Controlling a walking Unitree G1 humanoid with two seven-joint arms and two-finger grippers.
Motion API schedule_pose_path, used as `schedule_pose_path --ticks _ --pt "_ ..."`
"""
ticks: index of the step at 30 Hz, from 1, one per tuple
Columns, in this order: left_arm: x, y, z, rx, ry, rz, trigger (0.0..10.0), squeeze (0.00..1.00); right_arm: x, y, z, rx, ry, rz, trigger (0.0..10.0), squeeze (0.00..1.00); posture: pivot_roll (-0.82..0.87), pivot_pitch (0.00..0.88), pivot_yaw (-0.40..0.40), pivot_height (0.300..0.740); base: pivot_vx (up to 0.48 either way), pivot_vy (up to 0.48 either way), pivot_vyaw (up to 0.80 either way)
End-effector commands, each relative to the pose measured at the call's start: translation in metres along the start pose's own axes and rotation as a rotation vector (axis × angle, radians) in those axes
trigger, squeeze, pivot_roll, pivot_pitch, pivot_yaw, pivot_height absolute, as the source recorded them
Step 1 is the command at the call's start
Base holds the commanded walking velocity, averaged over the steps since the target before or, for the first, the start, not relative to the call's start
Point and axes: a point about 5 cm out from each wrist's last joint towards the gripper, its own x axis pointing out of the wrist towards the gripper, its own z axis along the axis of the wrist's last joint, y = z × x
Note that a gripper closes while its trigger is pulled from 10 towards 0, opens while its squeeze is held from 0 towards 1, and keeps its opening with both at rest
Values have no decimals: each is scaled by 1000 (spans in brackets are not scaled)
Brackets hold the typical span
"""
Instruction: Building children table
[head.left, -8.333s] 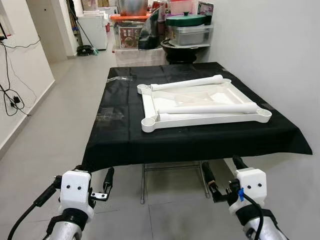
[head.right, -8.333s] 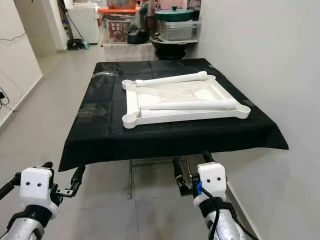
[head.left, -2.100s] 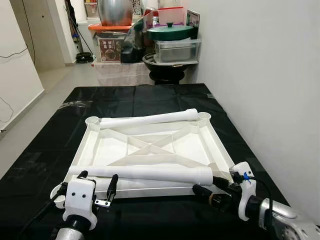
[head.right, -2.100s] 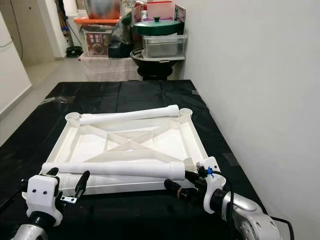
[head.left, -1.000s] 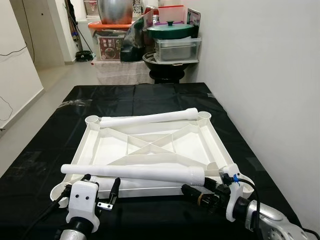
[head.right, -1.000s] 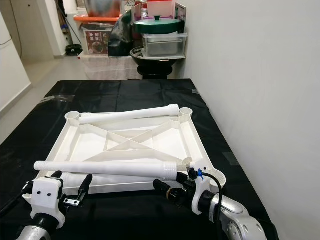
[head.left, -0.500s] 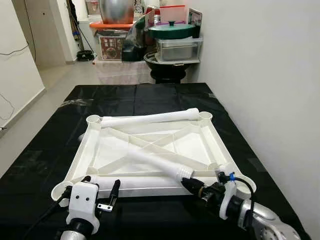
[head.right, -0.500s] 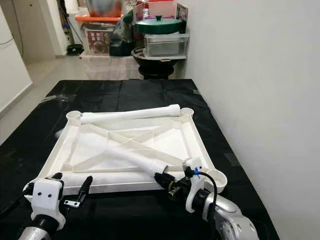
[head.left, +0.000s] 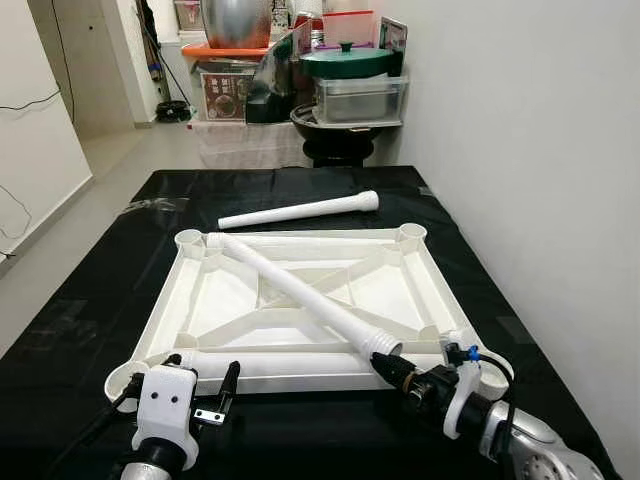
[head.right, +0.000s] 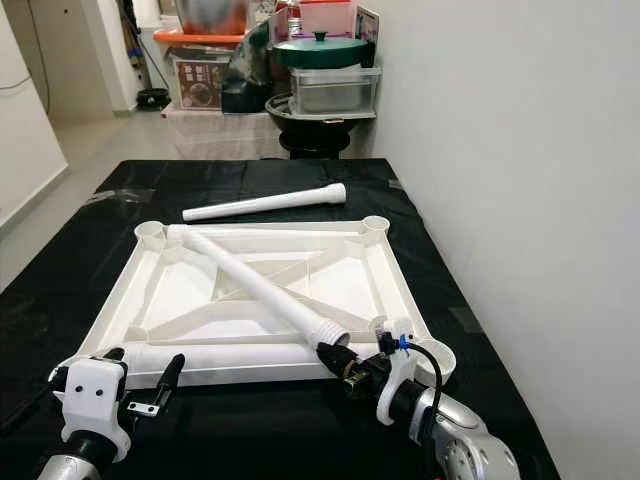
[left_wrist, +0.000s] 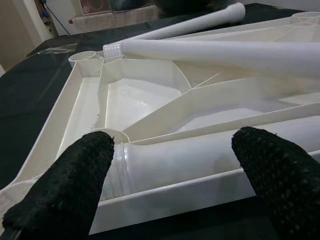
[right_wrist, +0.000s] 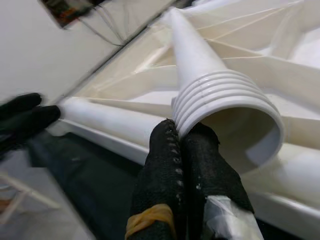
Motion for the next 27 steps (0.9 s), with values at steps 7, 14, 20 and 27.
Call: schedule_pose_path --ticks 7,14,20,27 --pt "-1 0 -6 6 34 -11 10000 0 -8 10 3 49 -31 126 0 0 60 0 -9 740 0 0 0" --pt "1 -1 -6 3 34 -13 10000 0 -4 13 18 119 -150 168 0 0 62 0 -11 740 0 0 0" --pt "5 0 -5 -10 22 -5 10000 0 7 18 26 172 -231 200 0 0 66 0 -16 740 0 0 0" --pt "9 4 -3 -41 15 9 10000 0 9 22 28 202 -258 232 0 0 65 0 -15 740 0 0 0"
